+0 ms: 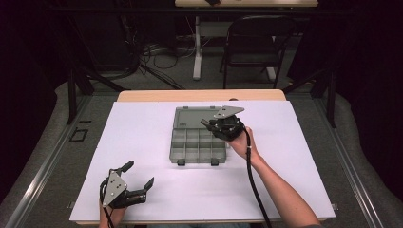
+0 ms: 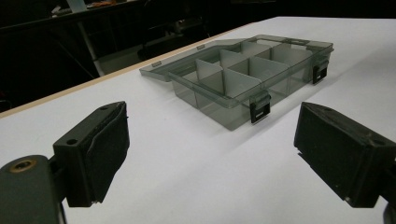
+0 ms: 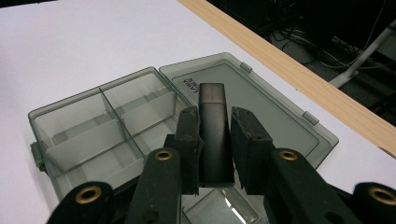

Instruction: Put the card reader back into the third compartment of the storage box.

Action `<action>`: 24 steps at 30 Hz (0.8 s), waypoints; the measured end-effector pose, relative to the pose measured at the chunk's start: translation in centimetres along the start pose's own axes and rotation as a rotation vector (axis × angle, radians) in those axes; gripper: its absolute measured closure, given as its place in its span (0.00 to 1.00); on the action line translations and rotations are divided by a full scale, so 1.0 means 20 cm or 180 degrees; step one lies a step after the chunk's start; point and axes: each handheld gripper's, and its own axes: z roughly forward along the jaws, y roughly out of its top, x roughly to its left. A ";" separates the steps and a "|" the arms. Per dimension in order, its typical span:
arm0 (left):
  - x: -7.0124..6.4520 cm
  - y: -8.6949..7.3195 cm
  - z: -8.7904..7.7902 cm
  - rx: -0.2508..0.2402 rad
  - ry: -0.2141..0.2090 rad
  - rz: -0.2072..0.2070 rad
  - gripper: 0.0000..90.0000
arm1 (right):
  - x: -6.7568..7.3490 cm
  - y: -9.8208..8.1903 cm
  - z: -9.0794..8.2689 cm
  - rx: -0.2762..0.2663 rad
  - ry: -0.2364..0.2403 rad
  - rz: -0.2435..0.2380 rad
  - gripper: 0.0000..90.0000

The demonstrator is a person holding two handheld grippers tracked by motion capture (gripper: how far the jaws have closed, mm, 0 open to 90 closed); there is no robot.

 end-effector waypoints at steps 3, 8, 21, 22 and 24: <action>0.00 0.00 0.00 0.0003 -0.0002 0.0004 0.12 | 0.00 0.00 0.01 0.0026 -0.0024 0.0035 0.82; 0.00 0.00 0.00 0.0004 -0.0005 0.0000 0.12 | 0.01 0.01 0.03 0.0066 -0.0045 0.0074 0.82; 0.00 0.00 0.00 -0.0005 -0.0006 0.0004 0.12 | 0.02 0.00 0.08 0.0149 -0.0092 0.0224 0.82; 0.00 0.00 0.00 -0.0004 -0.0005 0.0006 0.12 | 0.02 0.00 0.08 0.0161 -0.0093 0.0244 0.82; 0.00 0.00 0.00 -0.0004 -0.0004 0.0006 0.12 | 0.03 0.00 0.10 0.0184 -0.0110 0.0282 0.82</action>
